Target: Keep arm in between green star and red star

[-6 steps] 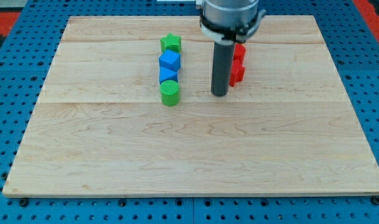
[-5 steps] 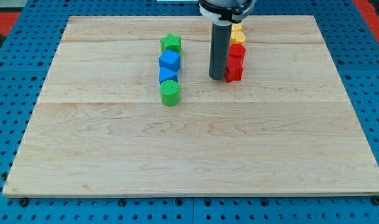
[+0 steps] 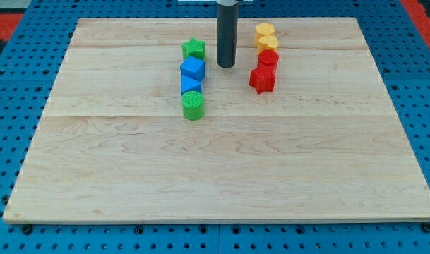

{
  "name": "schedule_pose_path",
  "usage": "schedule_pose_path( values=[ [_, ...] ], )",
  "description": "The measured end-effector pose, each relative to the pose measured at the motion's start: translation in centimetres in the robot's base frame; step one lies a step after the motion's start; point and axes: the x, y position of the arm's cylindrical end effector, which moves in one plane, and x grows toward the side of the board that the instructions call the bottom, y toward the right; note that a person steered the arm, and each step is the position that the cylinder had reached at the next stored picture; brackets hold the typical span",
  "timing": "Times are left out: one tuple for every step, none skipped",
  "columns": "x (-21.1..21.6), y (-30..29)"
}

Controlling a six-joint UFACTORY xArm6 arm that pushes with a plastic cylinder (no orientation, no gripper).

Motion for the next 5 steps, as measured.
schedule_pose_path(
  values=[
    [0.0,0.0],
    [0.0,0.1],
    [0.0,0.1],
    [-0.8,-0.8],
    [-2.3,-1.3]
  ],
)
